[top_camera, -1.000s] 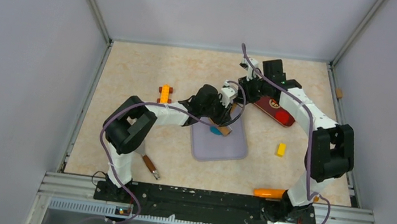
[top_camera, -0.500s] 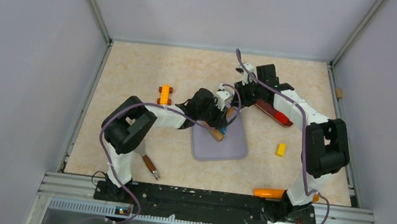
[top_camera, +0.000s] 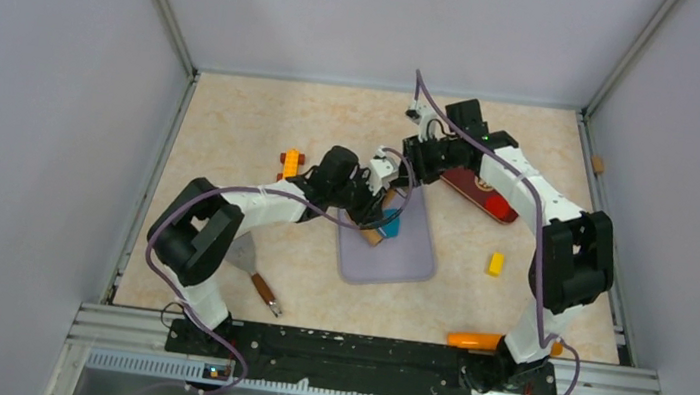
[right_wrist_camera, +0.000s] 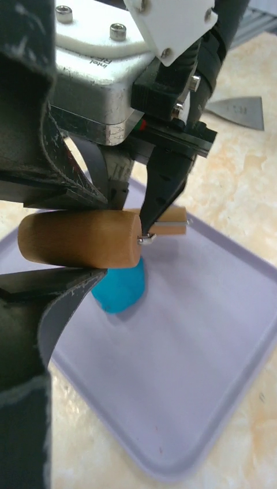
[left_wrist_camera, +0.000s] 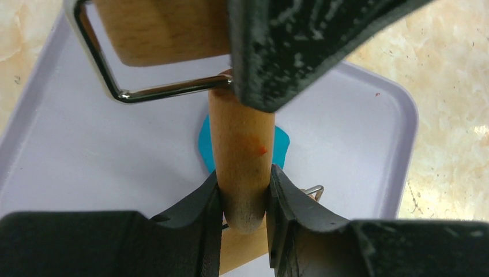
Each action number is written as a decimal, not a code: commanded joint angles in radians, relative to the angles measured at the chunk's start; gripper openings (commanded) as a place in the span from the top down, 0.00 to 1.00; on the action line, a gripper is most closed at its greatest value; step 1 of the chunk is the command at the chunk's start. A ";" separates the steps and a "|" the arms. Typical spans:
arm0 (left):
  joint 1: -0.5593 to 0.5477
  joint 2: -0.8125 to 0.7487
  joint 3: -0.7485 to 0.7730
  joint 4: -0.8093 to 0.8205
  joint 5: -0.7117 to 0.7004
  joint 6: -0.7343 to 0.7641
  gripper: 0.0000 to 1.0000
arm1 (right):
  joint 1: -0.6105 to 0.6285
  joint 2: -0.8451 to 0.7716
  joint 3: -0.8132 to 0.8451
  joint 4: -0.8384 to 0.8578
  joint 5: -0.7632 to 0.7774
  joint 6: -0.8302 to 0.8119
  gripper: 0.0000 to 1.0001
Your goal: Roll out the dumpling wrappers from the dough
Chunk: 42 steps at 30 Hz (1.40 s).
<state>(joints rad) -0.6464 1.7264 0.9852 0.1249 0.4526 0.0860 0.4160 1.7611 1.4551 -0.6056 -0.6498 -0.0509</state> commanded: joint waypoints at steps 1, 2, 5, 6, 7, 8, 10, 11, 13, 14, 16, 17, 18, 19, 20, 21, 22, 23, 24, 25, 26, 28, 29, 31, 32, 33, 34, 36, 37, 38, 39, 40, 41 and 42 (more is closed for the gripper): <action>0.000 -0.086 0.025 0.116 0.062 0.098 1.00 | 0.023 -0.002 -0.011 -0.080 -0.116 0.031 0.59; 0.000 -0.089 0.027 0.116 0.069 0.105 1.00 | 0.021 -0.002 -0.017 -0.068 -0.132 0.041 0.57; -0.002 -0.098 0.029 0.111 0.098 0.129 1.00 | 0.017 0.005 -0.035 -0.049 -0.167 0.072 0.54; -0.004 -0.102 0.029 0.110 0.103 0.135 1.00 | 0.018 0.007 -0.039 -0.044 -0.169 0.073 0.54; -0.005 -0.105 0.029 0.109 0.106 0.140 1.00 | 0.017 0.009 -0.044 -0.039 -0.169 0.078 0.54; -0.007 -0.110 0.029 0.106 0.112 0.147 1.00 | 0.017 0.012 -0.048 -0.032 -0.171 0.082 0.54; -0.012 -0.120 0.029 0.097 0.122 0.167 1.00 | 0.017 0.014 -0.055 -0.017 -0.177 0.103 0.55; -0.014 -0.122 0.030 0.091 0.126 0.173 1.00 | 0.017 0.014 -0.061 -0.006 -0.179 0.108 0.55; -0.020 -0.128 0.030 0.082 0.135 0.186 1.00 | 0.017 0.013 -0.070 0.012 -0.183 0.128 0.55; -0.022 -0.132 0.031 0.076 0.138 0.190 1.00 | 0.015 0.012 -0.072 0.021 -0.183 0.136 0.55; -0.025 -0.131 0.035 0.065 0.140 0.193 1.00 | 0.016 0.014 -0.073 0.031 -0.185 0.139 0.62; -0.026 -0.132 0.037 0.062 0.140 0.193 1.00 | 0.015 0.014 -0.072 0.035 -0.189 0.138 0.73; -0.026 -0.133 0.039 0.061 0.140 0.193 1.00 | 0.012 0.014 -0.073 0.042 -0.193 0.139 0.86; -0.025 -0.133 0.041 0.060 0.136 0.193 1.00 | 0.009 0.012 -0.075 0.048 -0.194 0.142 0.99; -0.025 -0.133 0.041 0.058 0.129 0.192 0.97 | 0.003 0.009 -0.077 0.055 -0.189 0.145 1.00; -0.026 -0.135 0.043 0.055 0.115 0.192 0.89 | -0.004 0.004 -0.074 0.057 -0.189 0.143 1.00; -0.026 -0.140 0.047 0.040 0.095 0.190 0.78 | -0.012 -0.004 -0.071 0.053 -0.189 0.136 1.00; -0.025 -0.149 0.049 0.021 0.070 0.191 0.68 | -0.025 -0.015 -0.063 0.043 -0.187 0.121 1.00; -0.020 -0.167 0.048 -0.007 0.046 0.197 0.58 | -0.037 -0.028 -0.053 0.024 -0.184 0.098 1.00; -0.009 -0.193 0.043 -0.034 0.031 0.201 0.51 | -0.052 -0.042 -0.039 -0.005 -0.186 0.065 1.00; 0.006 -0.226 0.030 -0.055 0.020 0.196 0.45 | -0.068 -0.060 -0.020 -0.037 -0.193 0.011 1.00; 0.042 -0.305 -0.015 -0.081 -0.034 0.150 0.37 | -0.085 -0.095 0.018 -0.108 -0.212 -0.088 1.00; 0.059 -0.346 -0.036 -0.087 -0.088 0.110 0.33 | -0.087 -0.112 0.045 -0.157 -0.220 -0.154 1.00; 0.107 -0.405 -0.062 -0.114 -0.142 0.027 0.28 | -0.078 -0.140 0.108 -0.263 -0.212 -0.313 1.00; 0.133 -0.417 -0.064 -0.133 -0.148 -0.028 0.27 | -0.063 -0.150 0.139 -0.321 -0.188 -0.400 1.00; 0.154 -0.418 -0.054 -0.166 -0.149 -0.057 0.27 | -0.037 -0.156 0.168 -0.365 -0.146 -0.491 1.00; 0.170 -0.404 -0.040 -0.189 -0.156 -0.114 0.28 | -0.006 -0.165 0.189 -0.410 -0.090 -0.590 1.00; 0.189 -0.360 0.002 -0.224 -0.156 -0.190 0.29 | 0.065 -0.195 0.188 -0.440 0.055 -0.766 1.00; 0.196 -0.329 0.024 -0.229 -0.140 -0.219 0.30 | 0.097 -0.214 0.173 -0.431 0.114 -0.833 1.00; 0.205 -0.295 0.048 -0.227 -0.115 -0.245 0.32 | 0.128 -0.235 0.158 -0.425 0.162 -0.903 1.00; 0.216 -0.253 0.075 -0.223 -0.086 -0.272 0.34 | 0.158 -0.257 0.142 -0.423 0.205 -0.989 1.00; 0.229 -0.208 0.108 -0.216 -0.055 -0.295 0.35 | 0.188 -0.270 0.129 -0.424 0.250 -1.060 1.00; 0.240 -0.159 0.141 -0.212 -0.031 -0.310 0.36 | 0.214 -0.282 0.112 -0.425 0.286 -1.123 1.00; 0.252 -0.104 0.184 -0.216 -0.010 -0.315 0.37 | 0.240 -0.294 0.096 -0.424 0.315 -1.175 1.00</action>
<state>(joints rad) -0.4274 1.4773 1.0492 -0.0704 0.3592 -0.1009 0.5758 1.5352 1.5879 -0.9878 -0.5144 -0.8459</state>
